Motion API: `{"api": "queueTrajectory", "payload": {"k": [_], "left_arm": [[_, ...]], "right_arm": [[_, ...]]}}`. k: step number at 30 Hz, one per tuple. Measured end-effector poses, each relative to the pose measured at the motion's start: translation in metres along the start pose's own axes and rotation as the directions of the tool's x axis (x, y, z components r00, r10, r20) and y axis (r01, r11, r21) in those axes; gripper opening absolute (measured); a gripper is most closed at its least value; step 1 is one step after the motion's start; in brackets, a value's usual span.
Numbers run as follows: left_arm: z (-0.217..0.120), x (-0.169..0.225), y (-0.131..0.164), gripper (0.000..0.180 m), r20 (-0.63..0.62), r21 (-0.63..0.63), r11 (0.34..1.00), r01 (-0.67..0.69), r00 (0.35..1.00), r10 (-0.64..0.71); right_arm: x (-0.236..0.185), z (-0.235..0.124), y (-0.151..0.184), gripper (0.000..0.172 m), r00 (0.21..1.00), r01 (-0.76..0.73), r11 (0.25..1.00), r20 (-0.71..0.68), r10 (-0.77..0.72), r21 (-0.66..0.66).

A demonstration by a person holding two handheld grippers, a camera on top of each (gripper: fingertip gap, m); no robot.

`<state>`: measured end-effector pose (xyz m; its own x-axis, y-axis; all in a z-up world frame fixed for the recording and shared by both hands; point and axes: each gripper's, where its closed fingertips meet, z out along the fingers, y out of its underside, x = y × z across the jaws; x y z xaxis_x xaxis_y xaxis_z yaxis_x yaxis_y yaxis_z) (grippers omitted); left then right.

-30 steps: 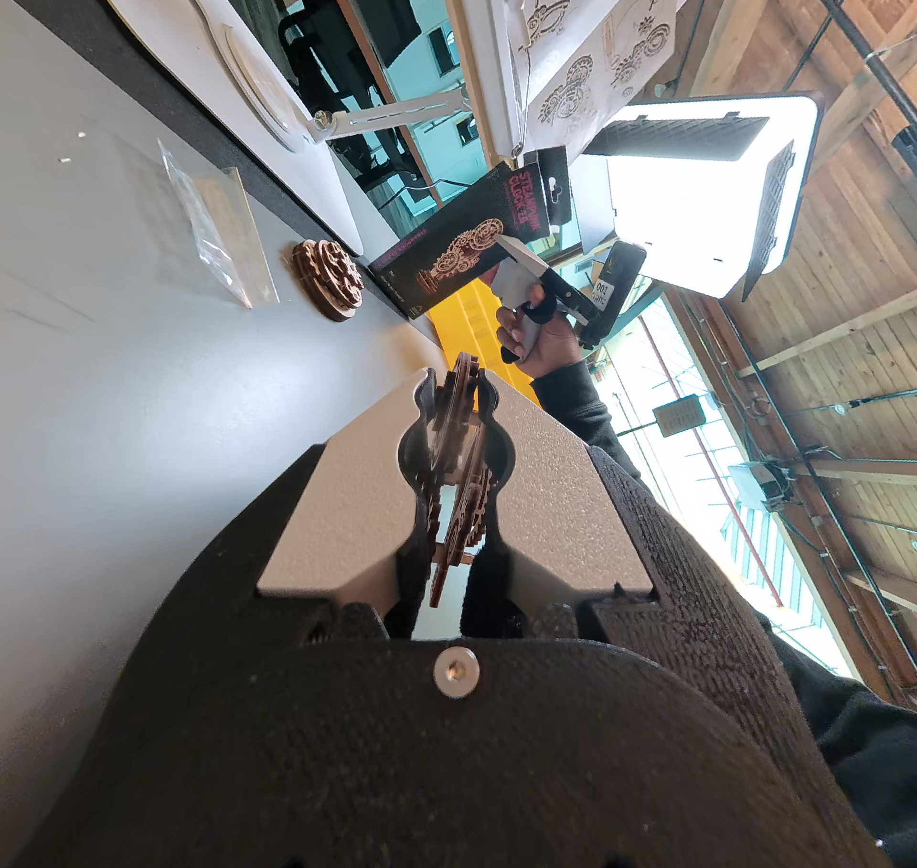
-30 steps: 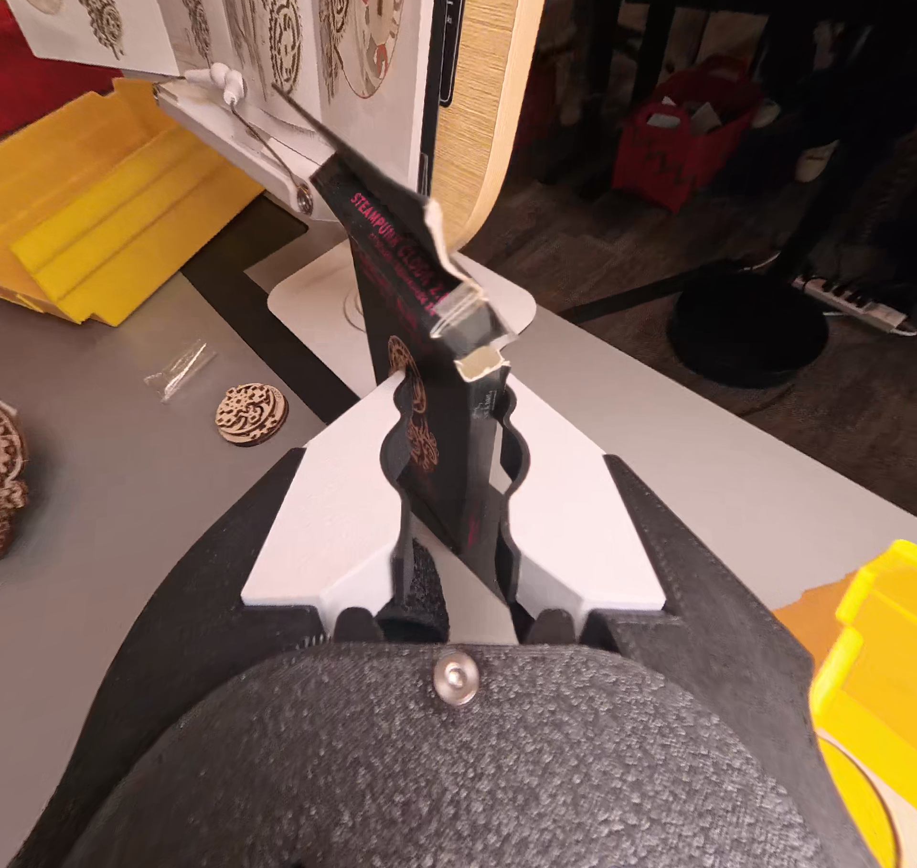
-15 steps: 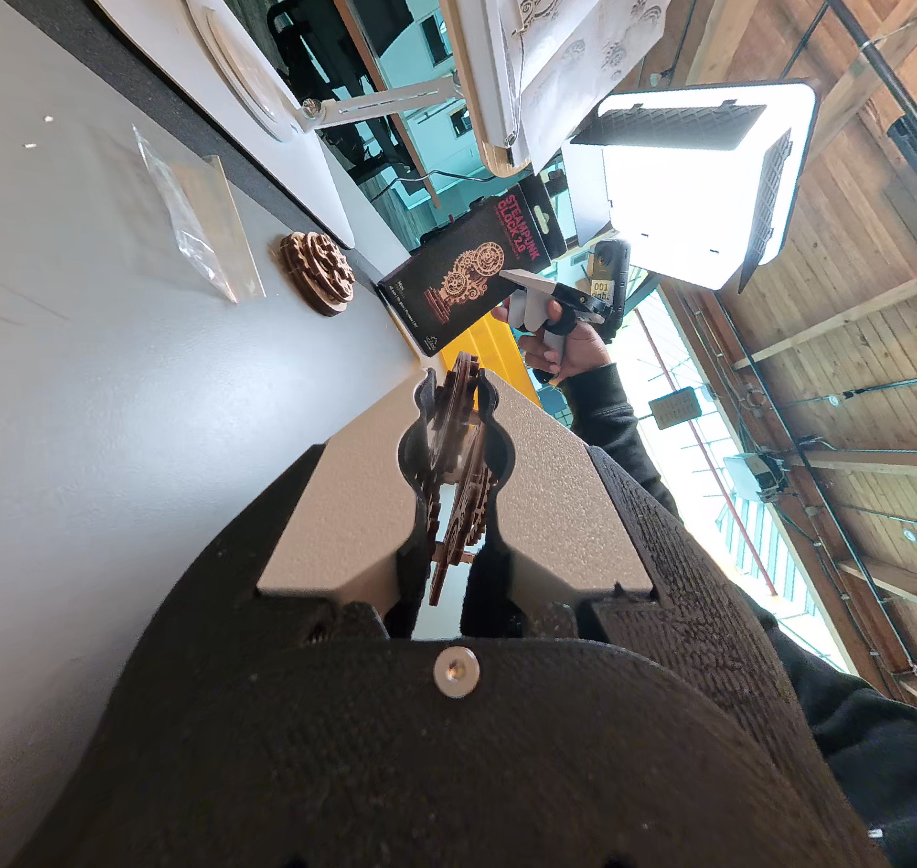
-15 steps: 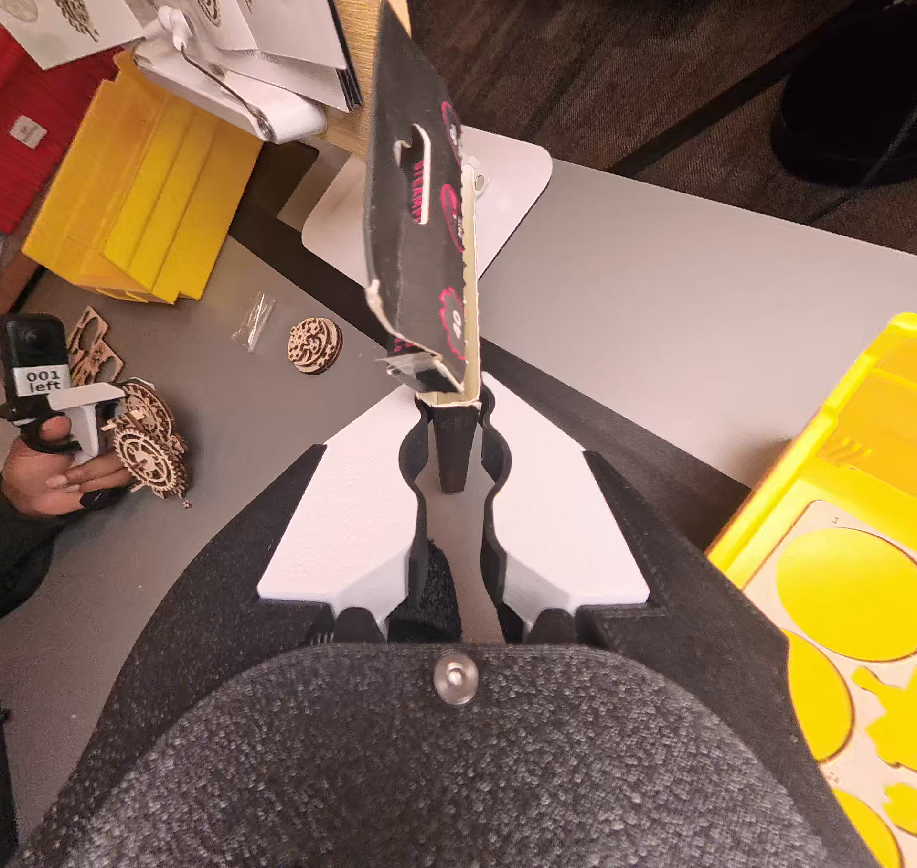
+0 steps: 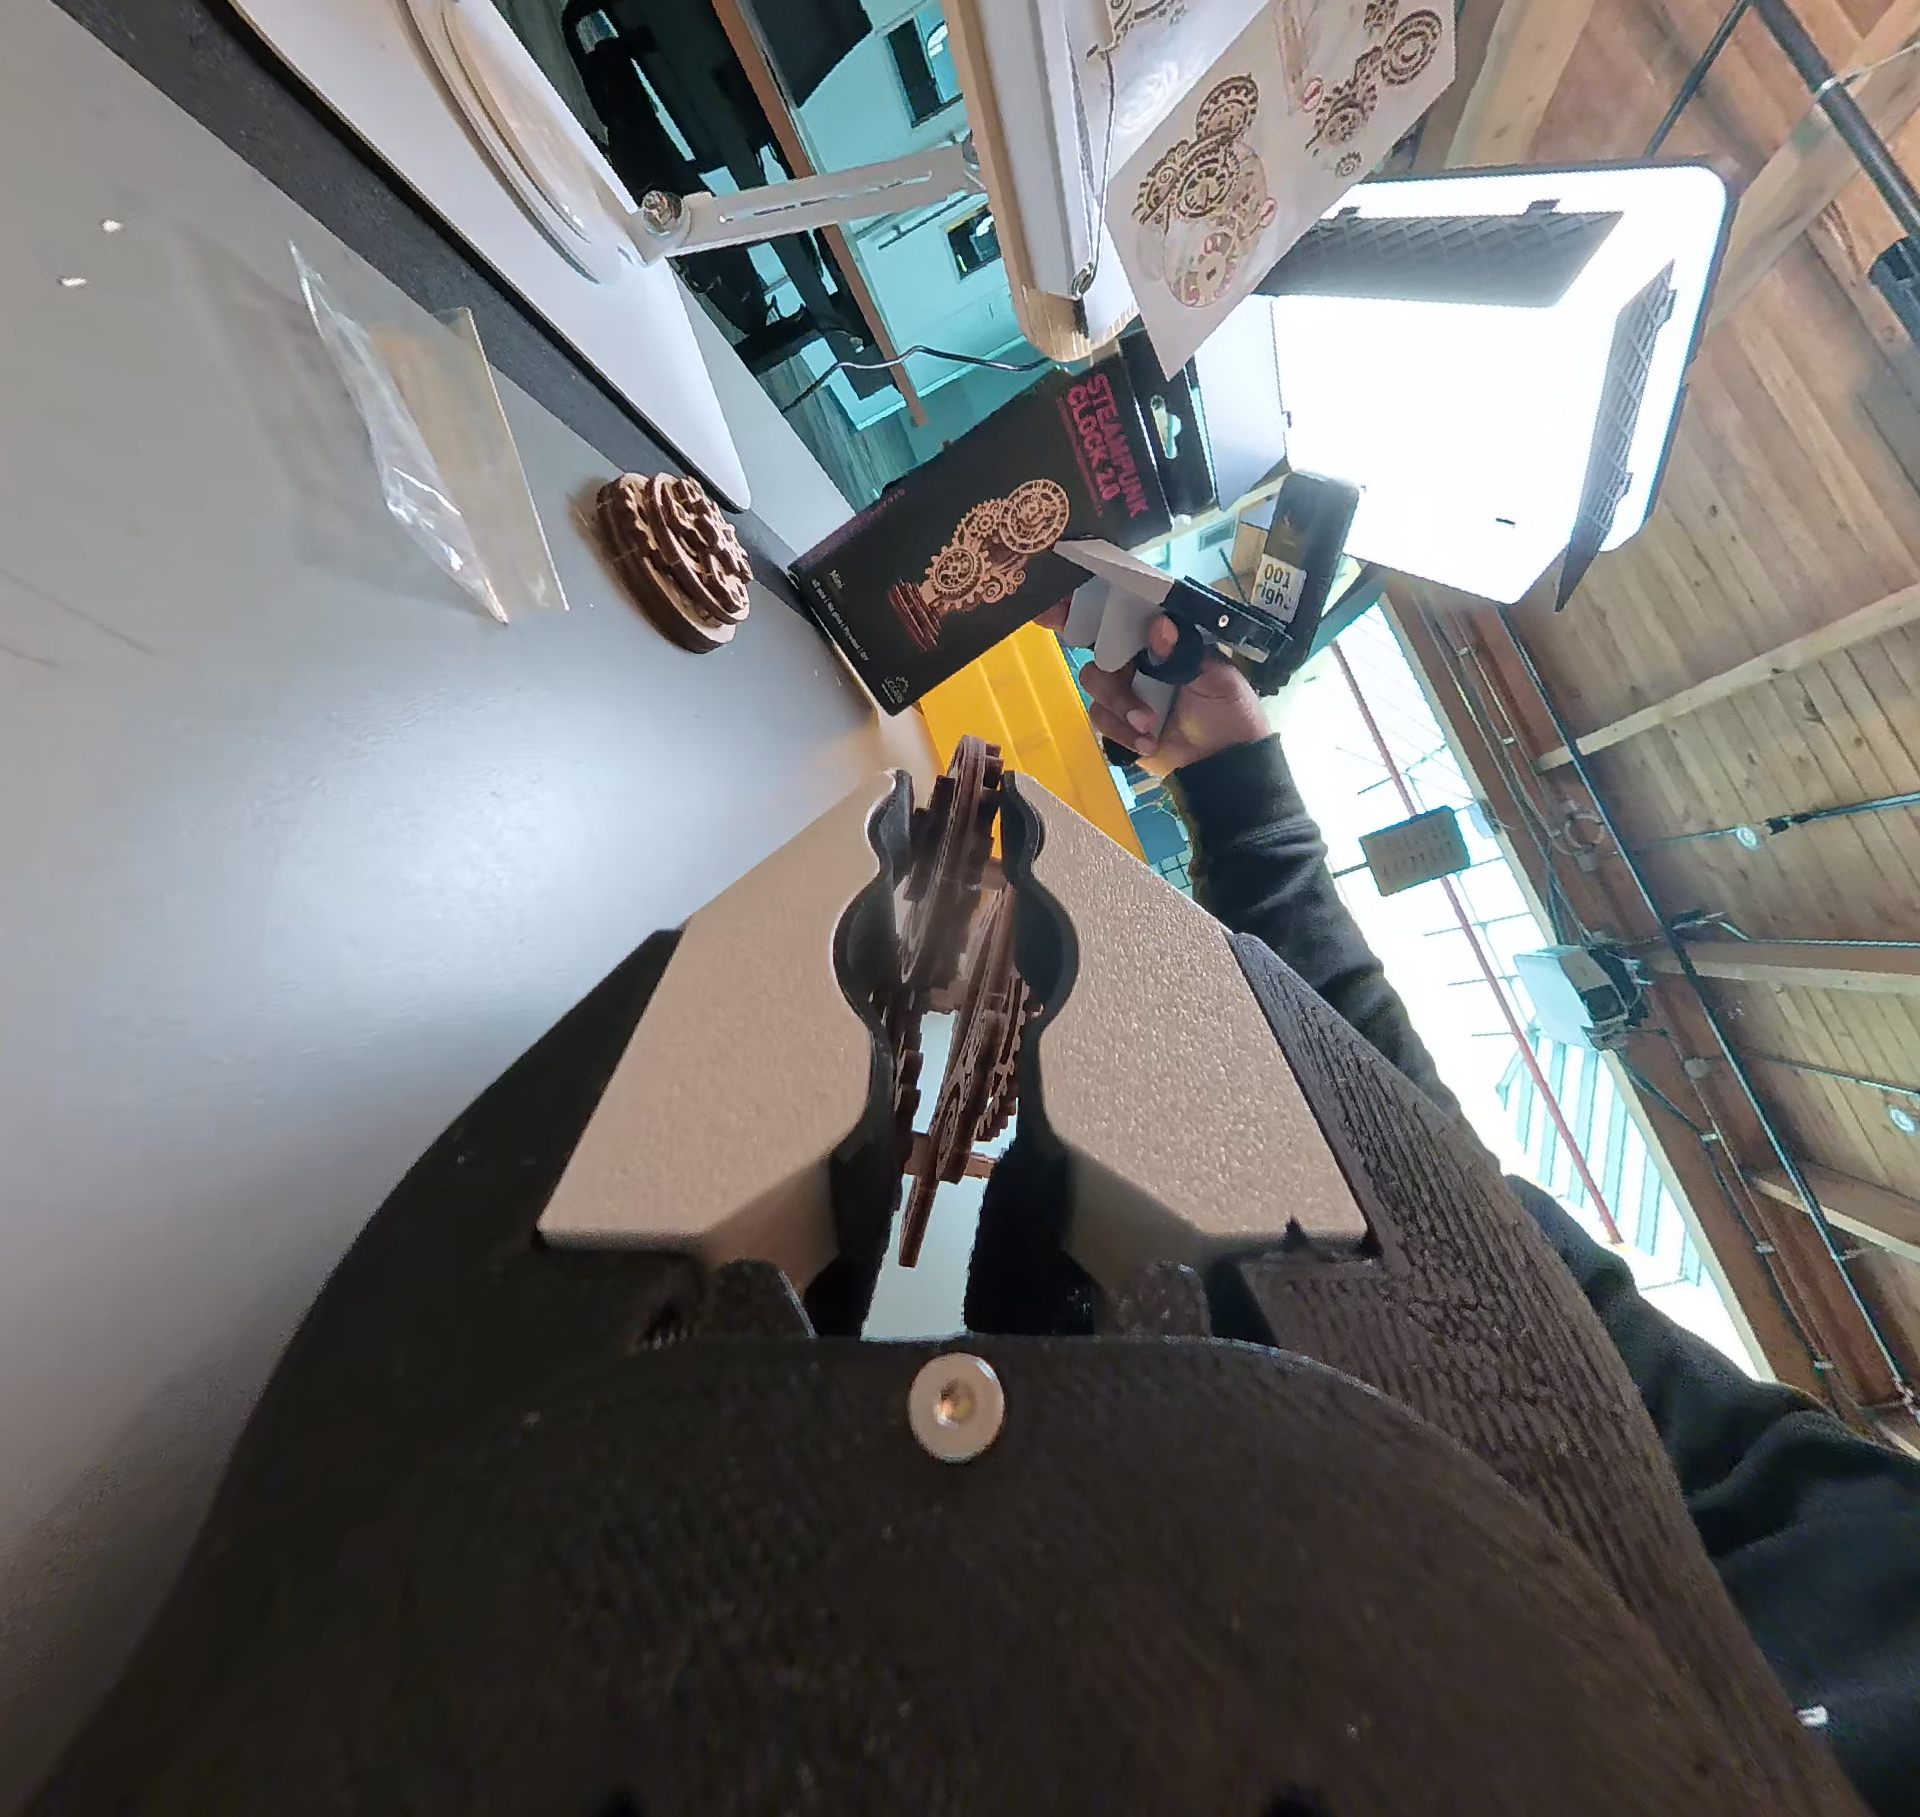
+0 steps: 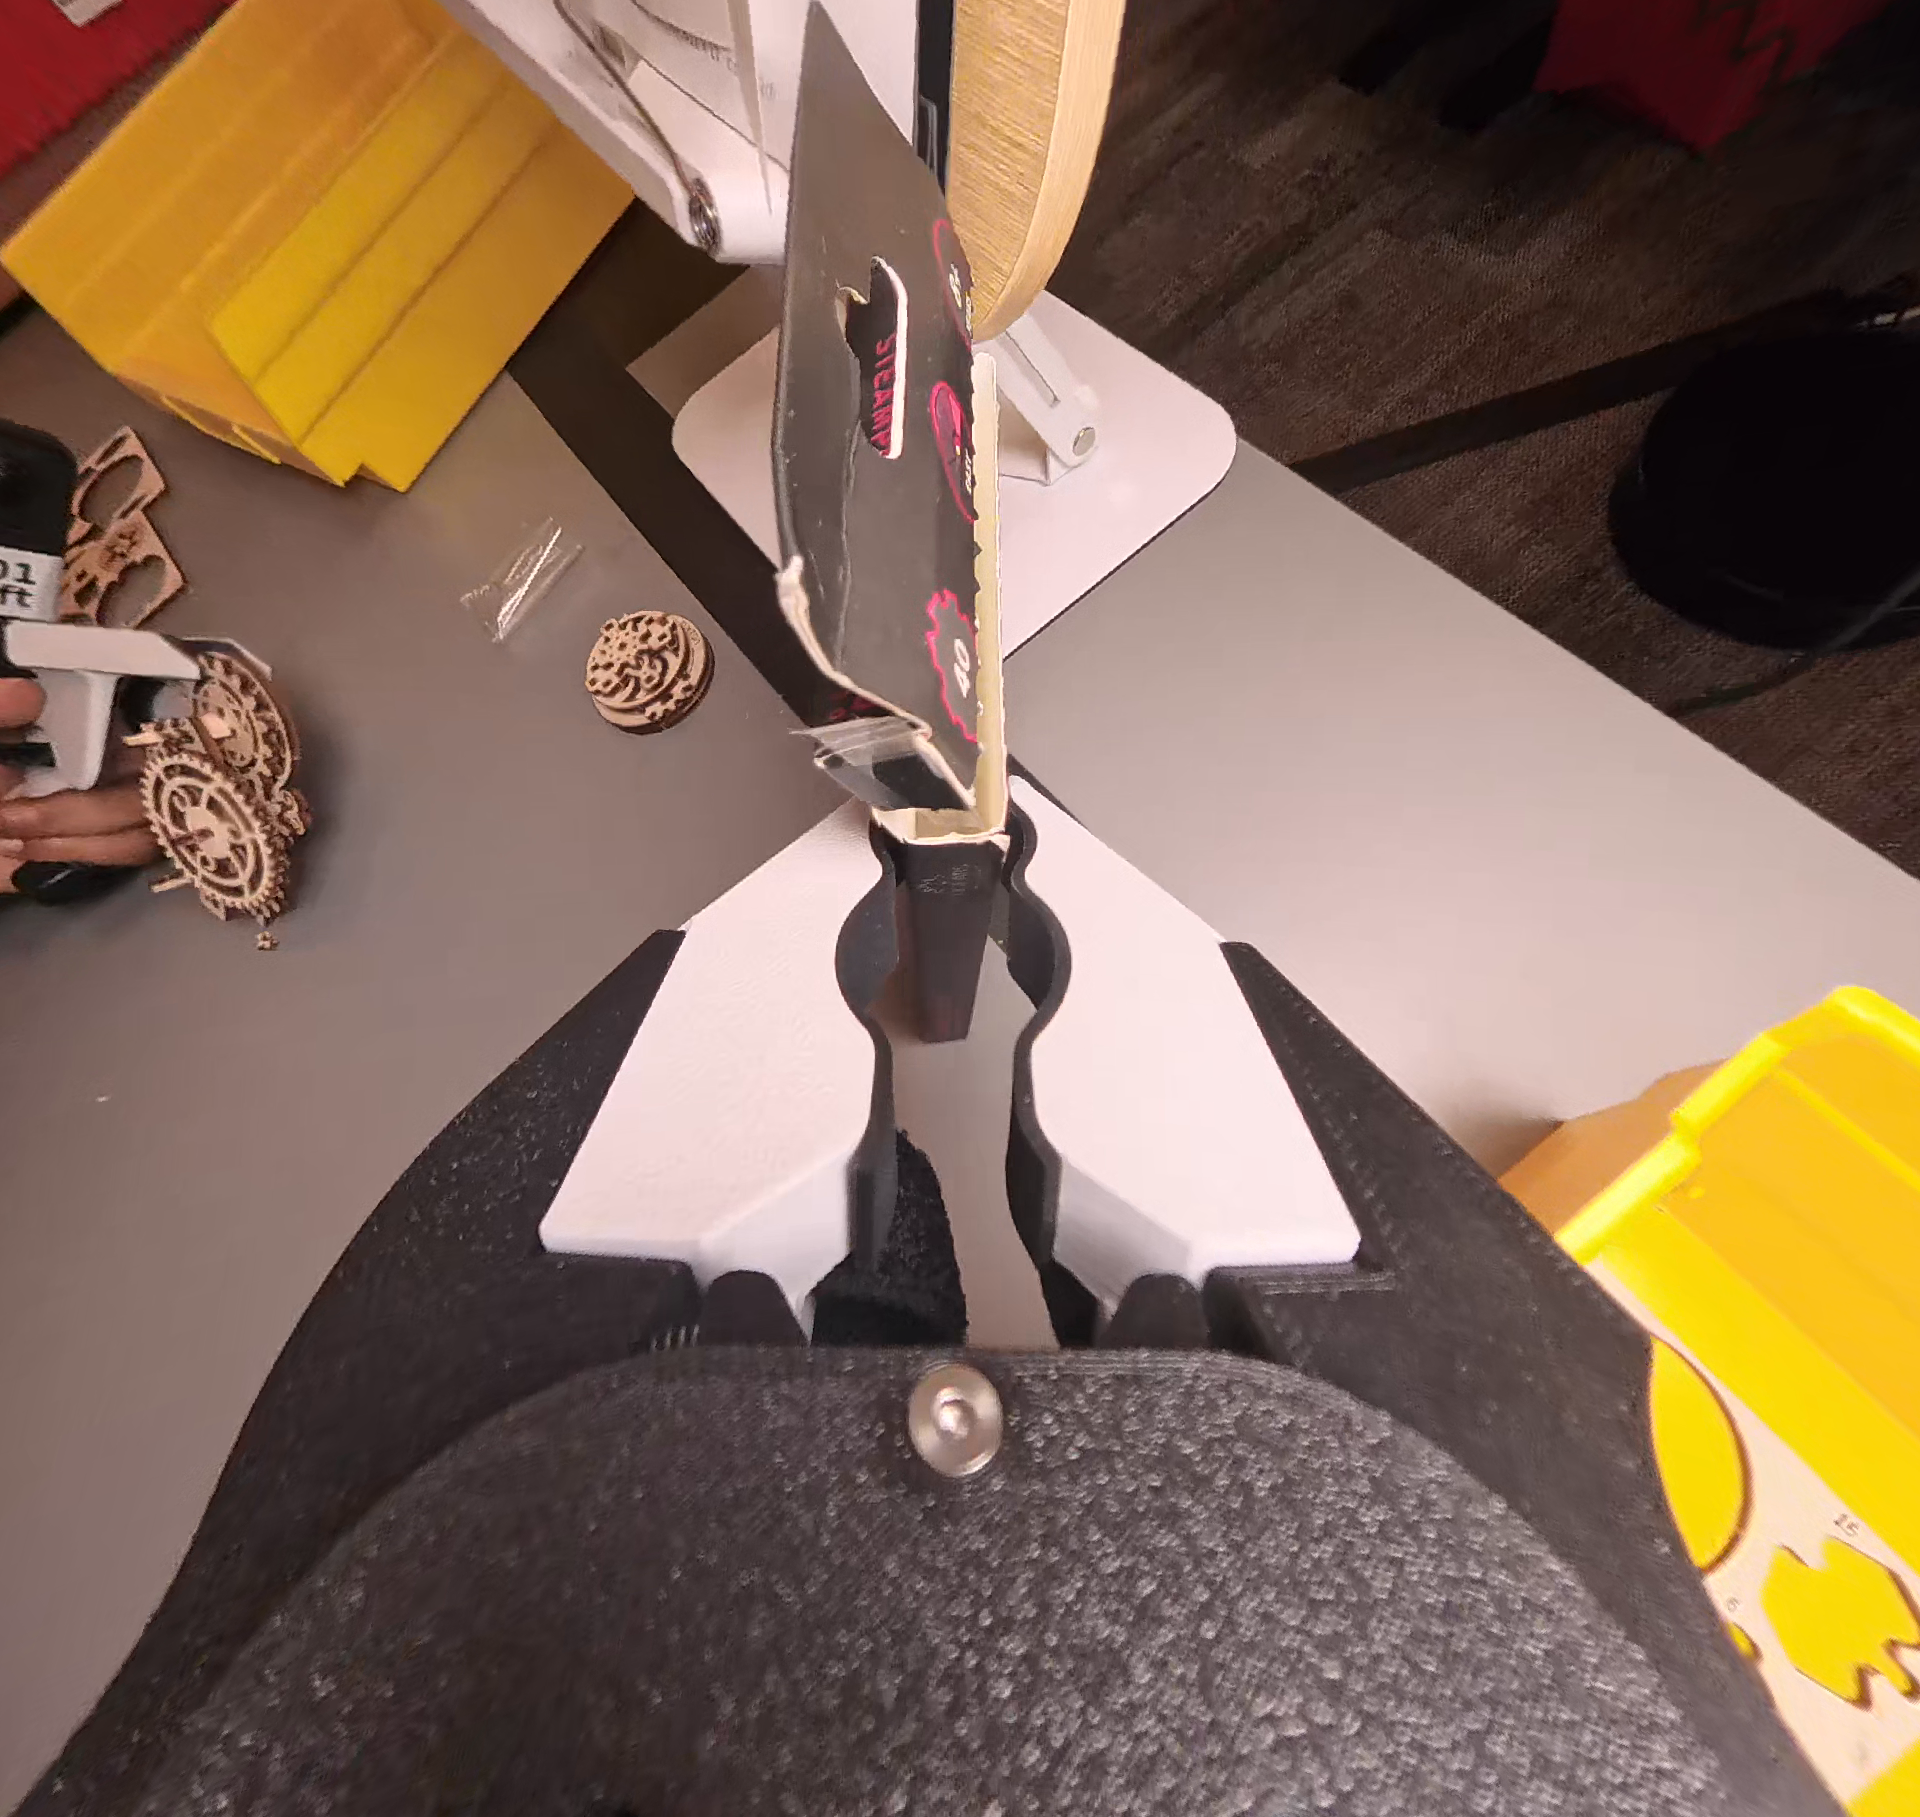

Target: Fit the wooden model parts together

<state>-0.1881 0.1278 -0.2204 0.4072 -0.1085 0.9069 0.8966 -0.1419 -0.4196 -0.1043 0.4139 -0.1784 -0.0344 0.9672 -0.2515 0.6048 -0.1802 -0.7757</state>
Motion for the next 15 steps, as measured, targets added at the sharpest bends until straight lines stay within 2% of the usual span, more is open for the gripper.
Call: {"api": "queueTrajectory", "payload": {"k": [3,6,12,15], "left_arm": [[0.000,0.001,0.001,0.015,0.000,-0.001,1.000,-0.005,1.000,0.005],[-0.001,0.000,-0.001,0.015,0.001,0.005,1.000,-0.004,1.000,0.004],[-0.001,0.001,-0.002,0.015,0.000,0.007,1.000,-0.013,1.000,0.013],[-0.001,0.002,-0.001,0.015,-0.002,0.004,1.000,-0.016,1.000,0.016]], "right_arm": [[0.007,0.004,-0.003,0.017,1.000,0.002,0.999,-0.020,-0.003,-0.039],[0.017,0.007,-0.007,0.030,0.997,0.018,0.999,-0.070,-0.021,-0.048],[0.029,-0.004,-0.026,0.048,0.977,0.072,0.992,-0.206,-0.050,0.103],[0.033,-0.012,-0.029,0.060,0.961,0.097,0.988,-0.272,-0.060,0.122]]}}
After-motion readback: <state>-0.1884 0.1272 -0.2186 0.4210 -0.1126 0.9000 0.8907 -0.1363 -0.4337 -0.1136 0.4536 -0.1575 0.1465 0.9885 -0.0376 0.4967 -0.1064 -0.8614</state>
